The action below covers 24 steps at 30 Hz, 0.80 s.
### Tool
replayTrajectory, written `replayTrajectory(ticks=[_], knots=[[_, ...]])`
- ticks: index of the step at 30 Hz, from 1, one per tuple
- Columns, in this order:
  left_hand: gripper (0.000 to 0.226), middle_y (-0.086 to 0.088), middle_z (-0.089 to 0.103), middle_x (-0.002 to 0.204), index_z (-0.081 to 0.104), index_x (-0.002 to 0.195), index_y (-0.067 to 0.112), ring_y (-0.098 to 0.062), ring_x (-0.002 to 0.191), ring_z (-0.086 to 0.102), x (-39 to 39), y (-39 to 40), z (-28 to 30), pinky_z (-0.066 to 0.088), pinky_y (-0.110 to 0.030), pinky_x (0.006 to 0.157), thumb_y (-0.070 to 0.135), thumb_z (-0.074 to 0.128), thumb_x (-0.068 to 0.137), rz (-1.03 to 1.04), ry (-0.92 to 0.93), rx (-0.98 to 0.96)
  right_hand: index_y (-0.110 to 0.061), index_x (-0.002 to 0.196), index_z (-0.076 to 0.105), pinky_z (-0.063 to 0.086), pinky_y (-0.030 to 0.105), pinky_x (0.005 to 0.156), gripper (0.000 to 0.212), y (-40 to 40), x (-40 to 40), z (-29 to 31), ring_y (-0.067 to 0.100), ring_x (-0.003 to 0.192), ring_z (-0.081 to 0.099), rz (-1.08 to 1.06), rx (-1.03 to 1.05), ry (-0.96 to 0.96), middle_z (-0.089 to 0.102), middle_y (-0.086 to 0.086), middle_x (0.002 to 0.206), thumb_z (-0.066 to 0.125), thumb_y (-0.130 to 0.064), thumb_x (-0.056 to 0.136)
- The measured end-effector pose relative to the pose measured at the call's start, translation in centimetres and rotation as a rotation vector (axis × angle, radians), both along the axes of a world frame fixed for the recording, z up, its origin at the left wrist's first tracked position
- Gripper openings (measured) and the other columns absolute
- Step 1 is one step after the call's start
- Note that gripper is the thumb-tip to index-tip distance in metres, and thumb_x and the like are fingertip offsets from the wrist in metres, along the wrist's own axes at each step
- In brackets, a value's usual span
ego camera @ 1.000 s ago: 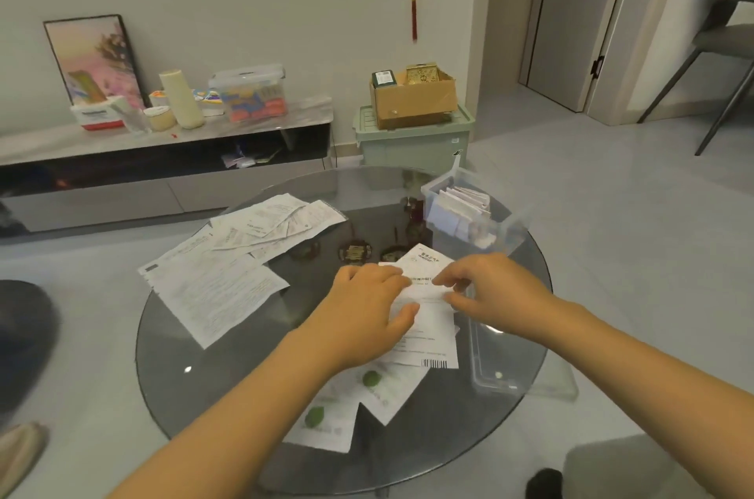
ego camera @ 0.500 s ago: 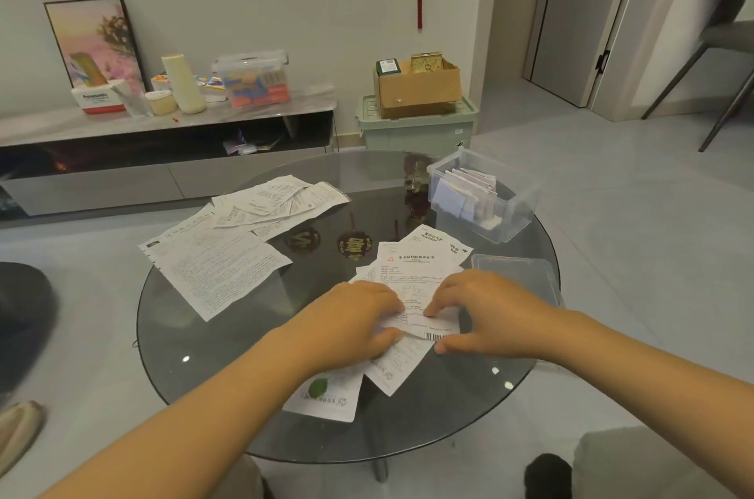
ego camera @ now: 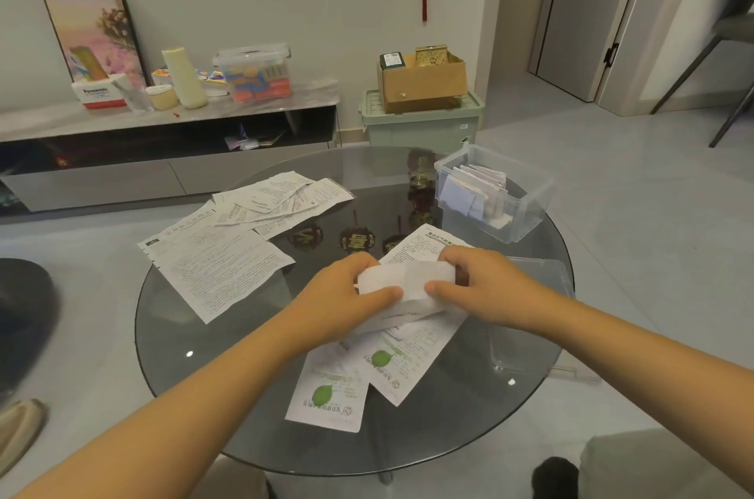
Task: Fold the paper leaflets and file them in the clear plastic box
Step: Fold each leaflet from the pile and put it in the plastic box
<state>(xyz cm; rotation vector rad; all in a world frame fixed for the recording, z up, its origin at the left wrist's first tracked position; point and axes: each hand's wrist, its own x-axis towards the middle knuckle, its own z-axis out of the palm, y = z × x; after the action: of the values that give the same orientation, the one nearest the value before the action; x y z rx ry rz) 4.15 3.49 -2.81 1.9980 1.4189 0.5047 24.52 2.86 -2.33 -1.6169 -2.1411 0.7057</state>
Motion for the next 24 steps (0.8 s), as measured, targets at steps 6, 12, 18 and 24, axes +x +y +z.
replayTrajectory(ticks=[6, 12, 18, 24], knots=[[0.033, 0.015, 0.053, 0.100, 0.045, 0.105, 0.030, -0.004, 0.080, 0.056, -0.2, 0.5, -0.5, 0.047, -0.013, 0.055, 0.026, 0.069, 0.083, 0.122, 0.058, 0.024, -0.030, 0.121, 0.040, 0.050, 0.023, 0.074, 0.044, 0.7, -0.8, -0.9, 0.009, 0.084, 0.060, -0.060, -0.046, 0.062, 0.064, -0.008, 0.091, 0.066, -0.034, 0.085], [0.069, 0.007, 0.029, 0.138, 0.029, 0.141, 0.033, -0.012, 0.129, 0.033, -0.3, 0.0, -1.1, 0.031, -0.022, 0.098, 0.027, 0.068, 0.084, 0.013, 0.243, 0.143, -0.034, 0.131, 0.044, 0.050, 0.022, 0.076, 0.050, 0.6, -1.1, -1.5, 0.008, 0.086, 0.054, 0.041, 0.017, -0.120, 0.053, -0.009, 0.098, 0.065, -0.028, 0.086], [0.047, 0.016, 0.038, 0.121, 0.055, 0.121, 0.037, -0.007, 0.118, 0.030, -0.3, -0.5, -1.1, 0.016, -0.029, 0.103, 0.060, 0.057, 0.081, -0.140, 0.491, 0.263, -0.025, 0.128, 0.056, 0.042, 0.019, 0.072, 0.044, 0.5, -1.1, -1.3, 0.008, 0.086, 0.050, 0.131, 0.012, -0.222, 0.050, -0.011, 0.095, 0.063, -0.035, 0.086], [0.038, 0.013, 0.048, 0.122, 0.052, 0.128, 0.031, -0.007, 0.111, 0.042, -0.9, -0.5, -0.9, 0.038, -0.025, 0.095, 0.043, 0.052, 0.092, -0.203, 0.455, 0.217, -0.028, 0.126, 0.057, 0.040, 0.020, 0.076, 0.044, 0.4, -1.2, -1.5, 0.009, 0.093, 0.045, 0.124, 0.074, -0.296, 0.045, -0.009, 0.100, 0.062, -0.044, 0.085]])
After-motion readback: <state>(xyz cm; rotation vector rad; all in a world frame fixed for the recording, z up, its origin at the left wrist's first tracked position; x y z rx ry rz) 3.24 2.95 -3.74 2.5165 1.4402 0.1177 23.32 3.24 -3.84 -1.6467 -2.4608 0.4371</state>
